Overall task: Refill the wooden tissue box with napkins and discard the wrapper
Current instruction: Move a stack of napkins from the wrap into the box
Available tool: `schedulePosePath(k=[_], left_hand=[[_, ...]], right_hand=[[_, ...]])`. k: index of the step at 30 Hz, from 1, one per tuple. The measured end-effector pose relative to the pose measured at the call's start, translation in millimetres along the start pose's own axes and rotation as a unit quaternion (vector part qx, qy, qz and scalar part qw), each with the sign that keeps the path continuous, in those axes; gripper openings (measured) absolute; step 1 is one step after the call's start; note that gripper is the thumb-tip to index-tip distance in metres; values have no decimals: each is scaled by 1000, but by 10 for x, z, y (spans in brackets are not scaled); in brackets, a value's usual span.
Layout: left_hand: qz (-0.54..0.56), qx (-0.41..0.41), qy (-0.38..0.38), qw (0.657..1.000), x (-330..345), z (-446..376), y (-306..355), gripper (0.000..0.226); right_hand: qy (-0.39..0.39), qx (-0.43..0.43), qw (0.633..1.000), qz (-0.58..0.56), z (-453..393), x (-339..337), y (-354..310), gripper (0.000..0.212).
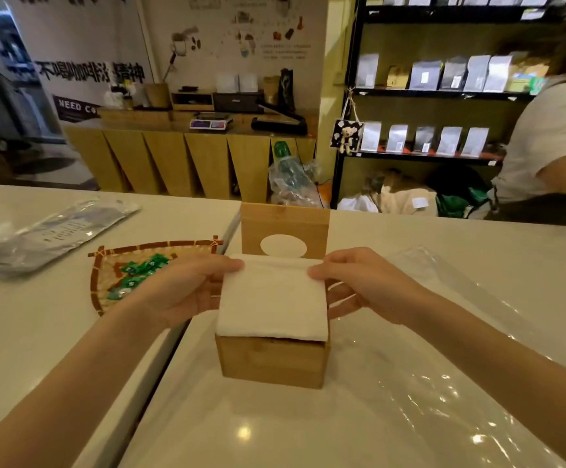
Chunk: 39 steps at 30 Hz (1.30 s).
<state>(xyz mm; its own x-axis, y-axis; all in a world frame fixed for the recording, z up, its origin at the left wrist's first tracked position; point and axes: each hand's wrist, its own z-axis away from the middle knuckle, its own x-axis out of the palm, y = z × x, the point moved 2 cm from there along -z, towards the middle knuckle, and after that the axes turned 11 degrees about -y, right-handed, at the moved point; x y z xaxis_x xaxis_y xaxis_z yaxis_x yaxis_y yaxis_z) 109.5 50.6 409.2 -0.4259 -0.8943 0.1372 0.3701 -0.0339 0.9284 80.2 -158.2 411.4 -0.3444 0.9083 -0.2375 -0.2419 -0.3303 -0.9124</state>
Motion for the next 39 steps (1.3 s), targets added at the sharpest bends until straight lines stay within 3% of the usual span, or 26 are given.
schedulePosePath(k=[8,13,17,21,30,39], left_hand=[[-184,31,98,978,41,2,80,9],[-294,26,138,945,108,-52,133,31],[-409,56,150,898,138,-47,131,27],[-498,74,141,852,163,-41,104,24],[-624,92,145,763,266,-18,41,21],[-782,-15,159,603,483,-60,-31,21]], right_hand=[[41,-33,995,84,1,-33,-47,9],[71,-43,989,123,18,-68,-26,13],[103,-68,985,121,13,-59,-5,7],[117,-79,971,192,-12,-6,-18,4],[146,-79,890,425,3,209,-43,19],[120,-29,818,562,-102,376,-104,16]])
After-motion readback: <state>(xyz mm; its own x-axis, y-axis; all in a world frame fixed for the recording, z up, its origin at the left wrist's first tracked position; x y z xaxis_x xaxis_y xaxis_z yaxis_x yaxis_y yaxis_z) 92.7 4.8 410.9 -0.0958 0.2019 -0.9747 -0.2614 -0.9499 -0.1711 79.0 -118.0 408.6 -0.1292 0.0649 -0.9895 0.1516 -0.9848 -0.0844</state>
